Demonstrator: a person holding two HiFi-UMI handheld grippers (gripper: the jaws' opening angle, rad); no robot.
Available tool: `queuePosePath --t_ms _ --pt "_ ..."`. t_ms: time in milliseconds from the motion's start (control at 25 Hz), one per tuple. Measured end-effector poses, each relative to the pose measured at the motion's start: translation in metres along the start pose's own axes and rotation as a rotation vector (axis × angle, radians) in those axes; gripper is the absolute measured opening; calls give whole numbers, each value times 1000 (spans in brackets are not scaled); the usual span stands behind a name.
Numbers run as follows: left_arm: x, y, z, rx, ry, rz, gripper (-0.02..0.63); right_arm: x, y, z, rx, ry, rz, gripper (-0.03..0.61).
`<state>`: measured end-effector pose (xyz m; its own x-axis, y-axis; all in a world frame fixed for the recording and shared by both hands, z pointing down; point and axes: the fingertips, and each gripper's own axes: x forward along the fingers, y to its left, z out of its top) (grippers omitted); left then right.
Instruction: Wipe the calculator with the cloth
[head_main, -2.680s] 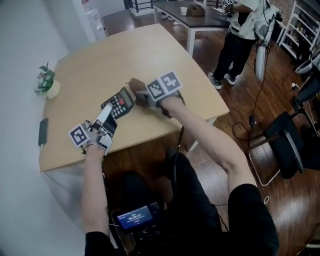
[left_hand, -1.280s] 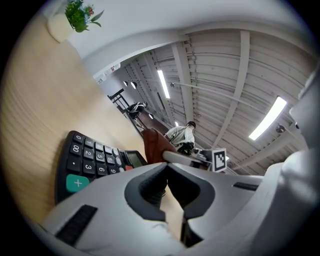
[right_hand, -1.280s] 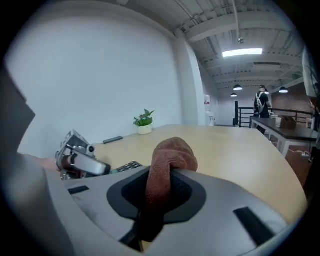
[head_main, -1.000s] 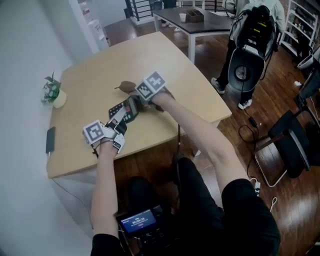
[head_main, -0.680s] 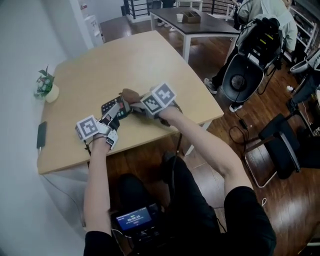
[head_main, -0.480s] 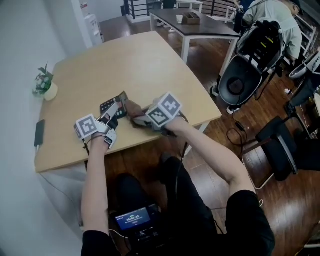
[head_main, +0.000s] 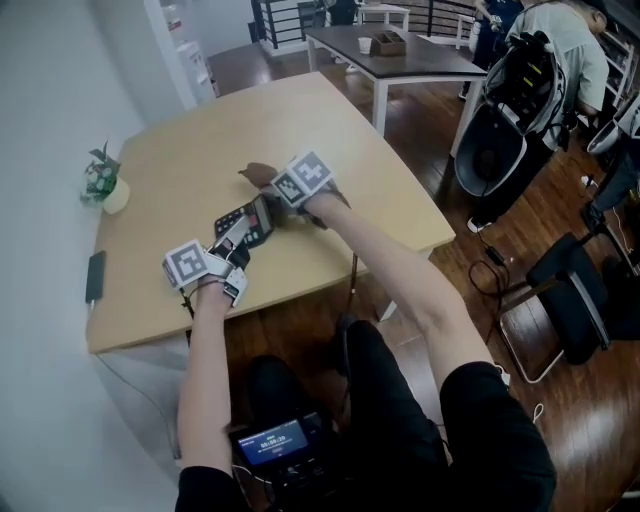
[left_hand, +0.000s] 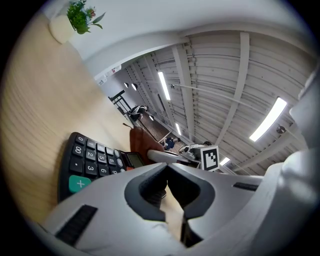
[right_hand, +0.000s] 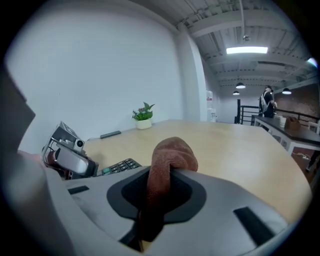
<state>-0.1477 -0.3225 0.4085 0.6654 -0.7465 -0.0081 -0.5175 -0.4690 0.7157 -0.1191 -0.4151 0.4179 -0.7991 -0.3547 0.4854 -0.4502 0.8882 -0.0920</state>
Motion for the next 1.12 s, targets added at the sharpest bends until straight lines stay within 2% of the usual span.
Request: queuePosePath --t_ms 120,200,320,400,560,640,800,880,960,1040,1120 --pt "-1 0 -5 -57 0 27 -11 2 10 -9 13 17 33 58" --pt "3 -6 -6 -77 6 5 -11 -13 18 -13 26 7 34 58" --pt "4 -12 -1 -37 9 -26 -11 -33 41 -25 20 0 49 58" --pt "4 -13 0 -43 6 -26 -11 -44 60 -34 7 8 68 58" --pt "5 -12 4 22 2 -23 -11 -66 94 -52 -1 66 195 58" --pt "5 -10 2 24 3 -16 -11 -75 81 -43 8 44 181 58" --pt "4 -7 2 29 5 5 -11 -60 11 6 -20 -53 -5 58" --pt "3 -5 1 33 6 22 -11 -33 -12 18 -41 -47 -49 58" --pt "2 -3 0 36 4 41 -11 1 -16 20 -74 -12 -26 58" --pt "2 -2 0 27 -1 43 -11 30 -6 16 -95 31 54 58" --pt "3 -5 2 -18 -17 5 -11 45 4 10 -102 74 119 58"
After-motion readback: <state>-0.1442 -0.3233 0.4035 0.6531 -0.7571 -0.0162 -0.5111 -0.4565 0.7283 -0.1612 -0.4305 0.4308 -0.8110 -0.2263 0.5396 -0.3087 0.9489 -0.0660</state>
